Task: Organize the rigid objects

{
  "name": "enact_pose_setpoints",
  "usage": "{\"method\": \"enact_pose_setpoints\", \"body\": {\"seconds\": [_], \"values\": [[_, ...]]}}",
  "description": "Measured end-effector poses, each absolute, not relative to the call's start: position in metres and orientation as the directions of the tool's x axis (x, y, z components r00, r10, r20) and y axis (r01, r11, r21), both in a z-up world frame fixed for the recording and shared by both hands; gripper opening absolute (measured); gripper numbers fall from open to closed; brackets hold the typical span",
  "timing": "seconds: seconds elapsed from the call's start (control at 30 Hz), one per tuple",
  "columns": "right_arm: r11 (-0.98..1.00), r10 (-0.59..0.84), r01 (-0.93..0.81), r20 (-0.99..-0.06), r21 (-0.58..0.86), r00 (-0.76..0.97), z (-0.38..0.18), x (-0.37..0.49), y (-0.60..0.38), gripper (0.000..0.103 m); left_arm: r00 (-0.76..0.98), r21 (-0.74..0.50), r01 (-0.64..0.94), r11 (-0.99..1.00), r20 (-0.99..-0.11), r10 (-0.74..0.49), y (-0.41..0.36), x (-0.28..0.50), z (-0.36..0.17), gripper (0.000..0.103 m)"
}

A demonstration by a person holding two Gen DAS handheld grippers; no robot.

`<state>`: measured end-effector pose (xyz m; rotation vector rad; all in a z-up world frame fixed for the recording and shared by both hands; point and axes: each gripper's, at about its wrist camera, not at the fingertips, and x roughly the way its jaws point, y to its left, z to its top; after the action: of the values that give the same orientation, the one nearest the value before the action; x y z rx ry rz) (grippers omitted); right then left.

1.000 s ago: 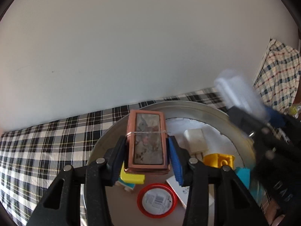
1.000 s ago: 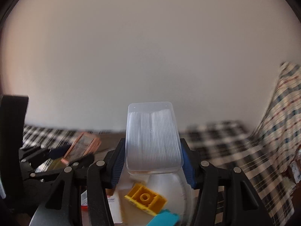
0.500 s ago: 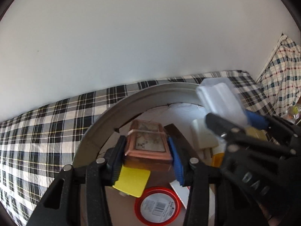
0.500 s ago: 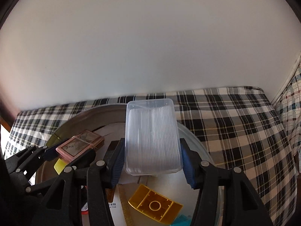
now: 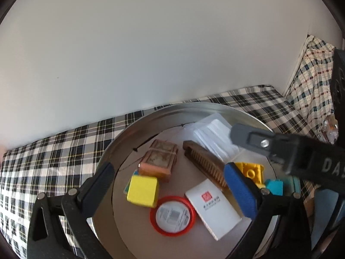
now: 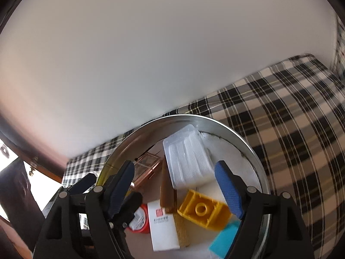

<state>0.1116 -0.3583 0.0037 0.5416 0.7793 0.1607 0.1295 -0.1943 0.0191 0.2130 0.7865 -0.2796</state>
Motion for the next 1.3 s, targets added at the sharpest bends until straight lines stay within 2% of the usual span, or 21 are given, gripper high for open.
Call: {"method": "enact_pose_setpoints", "body": {"seconds": [0.13, 0.3, 0.4, 0.57, 0.73, 0.87, 1.03, 1.3], "values": [[0.850, 0.266, 0.085, -0.563, 0.520, 0.783, 0.004, 0.088, -0.350, 0.080, 0.733, 0.084, 0.292, 0.953, -0.660, -0.166, -0.185, 0.109, 0.018, 0.103], [0.878, 0.062, 0.140, -0.398, 0.458, 0.915, 0.005, 0.037, -0.340, 0.080, 0.833, 0.128, 0.232, 0.964, -0.539, -0.129, -0.171, 0.081, 0.014, 0.103], [0.910, -0.076, 0.190, -0.302, 0.368, 0.950, 0.006, 0.012, -0.328, 0.080, 0.869, 0.137, 0.207, 0.969, -0.481, -0.117, -0.163, 0.068, 0.008, 0.103], [0.931, -0.139, 0.198, -0.203, 0.307, 0.969, 0.007, -0.011, -0.315, 0.080, 0.909, 0.134, 0.171, 0.976, -0.403, -0.104, -0.152, 0.054, 0.001, 0.103], [0.953, -0.177, 0.213, -0.176, 0.216, 0.968, 0.008, -0.019, -0.294, 0.080, 0.932, 0.114, 0.167, 0.979, -0.342, -0.119, -0.144, 0.042, 0.002, 0.103], [0.950, -0.210, 0.231, -0.118, 0.211, 0.971, 0.007, -0.034, -0.295, 0.080, 0.946, 0.102, 0.175, 0.979, -0.294, -0.139, -0.139, 0.032, 0.006, 0.103], [0.945, -0.235, 0.249, -0.087, 0.213, 0.968, 0.010, -0.048, -0.292, 0.081, 0.945, 0.093, 0.185, 0.978, -0.289, -0.151, -0.134, 0.022, 0.008, 0.103], [0.953, -0.245, 0.250, -0.045, 0.171, 0.968, 0.012, -0.068, -0.275, 0.088, 0.944, 0.078, 0.187, 0.979, -0.289, -0.158, -0.129, 0.014, 0.010, 0.103]]}}
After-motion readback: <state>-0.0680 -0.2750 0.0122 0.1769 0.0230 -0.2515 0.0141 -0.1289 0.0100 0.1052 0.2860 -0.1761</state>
